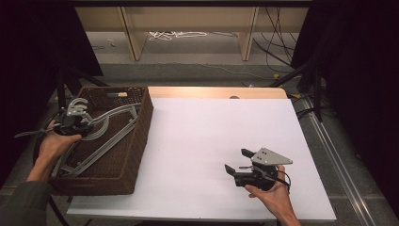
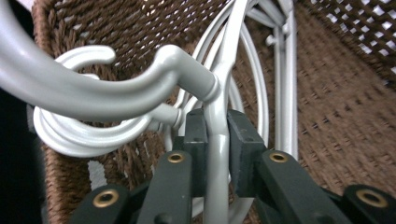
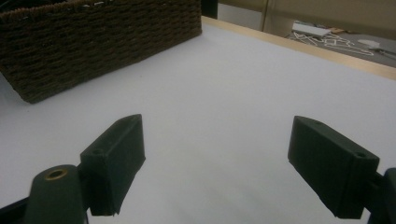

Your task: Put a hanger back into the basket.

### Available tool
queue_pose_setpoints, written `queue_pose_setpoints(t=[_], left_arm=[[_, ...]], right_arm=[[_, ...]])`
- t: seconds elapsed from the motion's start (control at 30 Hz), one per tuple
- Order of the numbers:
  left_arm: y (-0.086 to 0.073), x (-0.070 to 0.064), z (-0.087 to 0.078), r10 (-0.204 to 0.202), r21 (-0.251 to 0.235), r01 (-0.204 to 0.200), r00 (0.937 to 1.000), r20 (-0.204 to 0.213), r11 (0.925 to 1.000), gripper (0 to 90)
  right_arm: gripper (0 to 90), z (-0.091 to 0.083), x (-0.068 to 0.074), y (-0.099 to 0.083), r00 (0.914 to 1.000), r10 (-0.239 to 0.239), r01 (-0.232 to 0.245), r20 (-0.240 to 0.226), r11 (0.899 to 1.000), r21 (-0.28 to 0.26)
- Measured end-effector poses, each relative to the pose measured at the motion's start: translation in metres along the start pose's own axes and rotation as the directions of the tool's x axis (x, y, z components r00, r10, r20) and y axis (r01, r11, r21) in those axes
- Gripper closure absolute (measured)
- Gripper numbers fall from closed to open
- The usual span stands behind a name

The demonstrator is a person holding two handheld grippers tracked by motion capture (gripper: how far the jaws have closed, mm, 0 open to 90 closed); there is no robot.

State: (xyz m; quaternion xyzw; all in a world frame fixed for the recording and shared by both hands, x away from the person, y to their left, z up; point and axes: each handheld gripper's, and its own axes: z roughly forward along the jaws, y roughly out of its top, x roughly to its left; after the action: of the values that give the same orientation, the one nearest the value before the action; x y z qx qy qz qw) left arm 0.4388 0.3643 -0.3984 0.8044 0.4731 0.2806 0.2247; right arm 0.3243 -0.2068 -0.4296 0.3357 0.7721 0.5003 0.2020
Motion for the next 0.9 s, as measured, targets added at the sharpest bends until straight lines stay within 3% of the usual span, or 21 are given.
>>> queue_pose_setpoints(t=[0.2, 0.27, 0.37, 0.47, 0.7, 0.8, 0.9], left_arm=[[-0.003, 0.002, 0.004, -0.044, 0.032, 0.044, 0.9988, -0.023, 0.9985, 69.3], [-0.004, 0.003, 0.001, -0.077, 0.021, 0.078, 0.9967, -0.024, 0.9968, 65.0], [-0.004, 0.008, -0.007, -0.136, -0.025, 0.135, 0.9900, -0.037, 0.9905, 56.1], [-0.002, 0.009, -0.015, -0.155, -0.059, 0.153, 0.9875, -0.028, 0.9864, 55.7], [0.008, -0.001, -0.042, -0.178, -0.157, 0.173, 0.9839, -0.017, 0.9723, 44.4], [0.011, -0.011, -0.052, -0.212, -0.218, 0.209, 0.9772, 0.006, 0.9533, 40.1], [0.012, -0.021, -0.062, -0.247, -0.276, 0.254, 0.9672, 0.059, 0.9272, 36.8]], right_arm=[[19.6, -0.001, -0.001, 0.000, 1.0000, -0.001, 0.001, 0.007, 1.000, 0.008], [19.6, 0.000, -0.001, -0.001, 1.0000, -0.002, 0.002, 0.002, 1.000, 0.000], [19.5, 0.000, -0.001, 0.000, 1.0000, 0.001, -0.001, 0.004, 1.000, -0.003], [19.5, 0.000, -0.001, -0.001, 1.0000, 0.006, -0.006, 0.000, 1.000, 0.006], [19.4, 0.001, -0.001, 0.000, 1.0000, 0.007, -0.007, 0.004, 1.000, -0.003], [19.4, 0.000, 0.000, -0.001, 0.9999, 0.013, -0.013, -0.001, 1.000, 0.006], [19.1, 0.001, -0.001, 0.000, 1.0000, 0.005, -0.005, 0.004, 1.000, -0.009]])
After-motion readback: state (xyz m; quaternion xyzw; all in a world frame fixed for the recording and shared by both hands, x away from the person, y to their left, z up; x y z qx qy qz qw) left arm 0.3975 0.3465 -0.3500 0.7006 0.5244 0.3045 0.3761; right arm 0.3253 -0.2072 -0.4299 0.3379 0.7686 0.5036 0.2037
